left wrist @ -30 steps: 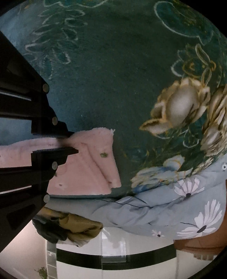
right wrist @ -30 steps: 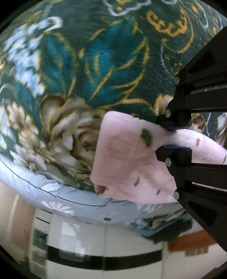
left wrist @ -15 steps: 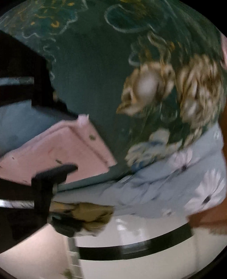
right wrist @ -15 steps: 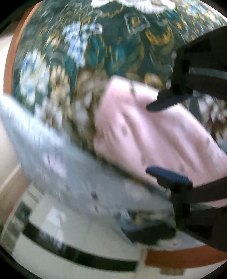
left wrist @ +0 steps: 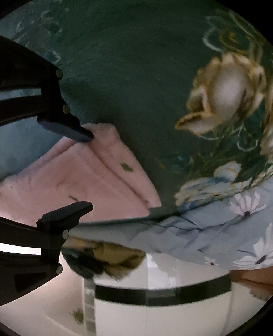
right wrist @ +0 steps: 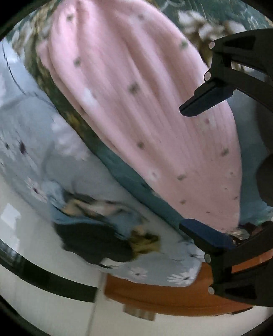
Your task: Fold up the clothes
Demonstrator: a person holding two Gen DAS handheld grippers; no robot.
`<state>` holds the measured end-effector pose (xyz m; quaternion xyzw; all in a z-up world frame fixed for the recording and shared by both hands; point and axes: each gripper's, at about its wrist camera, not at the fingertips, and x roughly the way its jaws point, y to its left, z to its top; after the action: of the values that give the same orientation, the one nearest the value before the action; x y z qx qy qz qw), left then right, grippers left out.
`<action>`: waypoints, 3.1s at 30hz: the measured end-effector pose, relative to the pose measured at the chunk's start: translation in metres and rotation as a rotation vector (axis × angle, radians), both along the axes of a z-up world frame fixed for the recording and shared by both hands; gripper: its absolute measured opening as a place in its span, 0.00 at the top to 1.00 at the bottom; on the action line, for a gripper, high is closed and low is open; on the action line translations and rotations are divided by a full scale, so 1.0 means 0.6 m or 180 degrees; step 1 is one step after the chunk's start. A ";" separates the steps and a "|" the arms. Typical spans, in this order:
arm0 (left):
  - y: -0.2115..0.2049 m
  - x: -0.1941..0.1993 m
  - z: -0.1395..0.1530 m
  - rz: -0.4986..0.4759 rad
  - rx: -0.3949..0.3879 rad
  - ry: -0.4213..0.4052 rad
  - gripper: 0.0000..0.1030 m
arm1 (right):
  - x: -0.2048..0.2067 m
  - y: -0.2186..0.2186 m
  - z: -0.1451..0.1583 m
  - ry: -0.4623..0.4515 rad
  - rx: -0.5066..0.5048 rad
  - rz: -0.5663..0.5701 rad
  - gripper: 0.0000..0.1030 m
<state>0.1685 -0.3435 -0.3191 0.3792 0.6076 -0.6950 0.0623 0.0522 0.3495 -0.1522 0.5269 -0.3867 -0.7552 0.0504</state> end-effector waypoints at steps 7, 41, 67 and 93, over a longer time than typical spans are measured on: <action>0.014 -0.010 0.005 -0.0033 -0.0019 0.0029 0.41 | -0.023 -0.128 -0.009 -0.0125 0.0435 0.0860 0.00; -0.007 -0.029 0.025 -0.0244 -0.0784 -0.0072 0.91 | -0.061 -0.220 -0.030 -0.0255 0.1015 0.1327 0.00; -0.011 -0.030 0.012 -0.0010 -0.0547 -0.0338 0.85 | -0.060 -0.081 -0.083 -0.0529 0.0801 0.0639 0.00; 0.647 -0.207 0.147 -0.2858 -0.0500 0.0489 0.86 | -0.024 0.033 -0.101 -0.0265 0.0301 0.0350 0.00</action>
<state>0.0442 0.0450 -0.2307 0.5464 0.3315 -0.7233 -0.2615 0.0380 0.3694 -0.2129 0.5802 -0.3228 -0.7461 0.0508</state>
